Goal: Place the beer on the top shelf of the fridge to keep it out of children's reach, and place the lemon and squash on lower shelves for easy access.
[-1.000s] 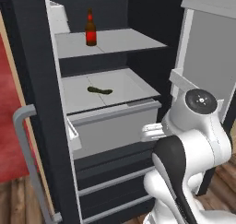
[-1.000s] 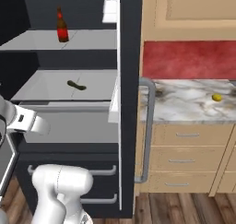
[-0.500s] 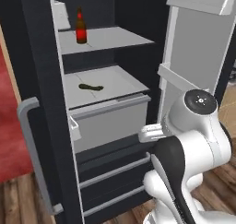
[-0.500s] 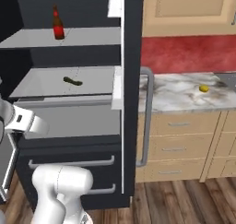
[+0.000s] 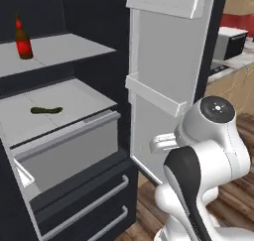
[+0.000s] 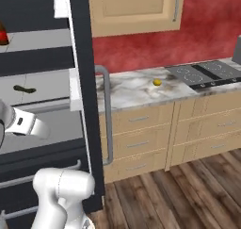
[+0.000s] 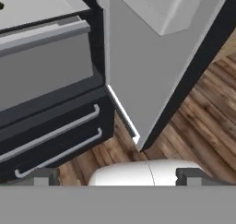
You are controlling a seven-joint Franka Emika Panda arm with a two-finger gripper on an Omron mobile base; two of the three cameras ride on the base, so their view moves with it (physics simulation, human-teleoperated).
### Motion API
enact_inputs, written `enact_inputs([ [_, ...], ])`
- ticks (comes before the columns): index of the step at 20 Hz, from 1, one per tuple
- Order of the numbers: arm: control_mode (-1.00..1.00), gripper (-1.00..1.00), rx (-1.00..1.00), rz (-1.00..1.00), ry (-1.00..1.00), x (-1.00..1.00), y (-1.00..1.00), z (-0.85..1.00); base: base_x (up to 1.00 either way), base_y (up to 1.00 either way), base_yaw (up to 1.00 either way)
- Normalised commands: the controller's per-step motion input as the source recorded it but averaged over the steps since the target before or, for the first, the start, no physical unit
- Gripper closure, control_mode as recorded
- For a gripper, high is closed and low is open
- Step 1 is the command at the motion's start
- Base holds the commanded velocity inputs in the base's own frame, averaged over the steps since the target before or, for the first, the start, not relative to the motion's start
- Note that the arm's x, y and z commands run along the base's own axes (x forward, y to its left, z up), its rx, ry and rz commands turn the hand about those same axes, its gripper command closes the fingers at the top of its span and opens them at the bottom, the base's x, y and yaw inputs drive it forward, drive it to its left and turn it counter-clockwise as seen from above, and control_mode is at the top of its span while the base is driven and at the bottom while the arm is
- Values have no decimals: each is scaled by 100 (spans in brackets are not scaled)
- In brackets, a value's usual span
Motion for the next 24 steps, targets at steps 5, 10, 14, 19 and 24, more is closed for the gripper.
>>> enact_inputs([
  [5,100,-100,0,0,0,0,0,0,-55,0,-78],
  [10,100,-100,0,0,0,0,0,0,-31,0,-81],
  [14,100,-100,0,0,0,0,0,0,-8,-3,-80],
  [19,100,-100,0,0,0,0,0,0,7,-43,-63],
  [24,100,-100,0,0,0,0,0,0,56,-43,-21],
])
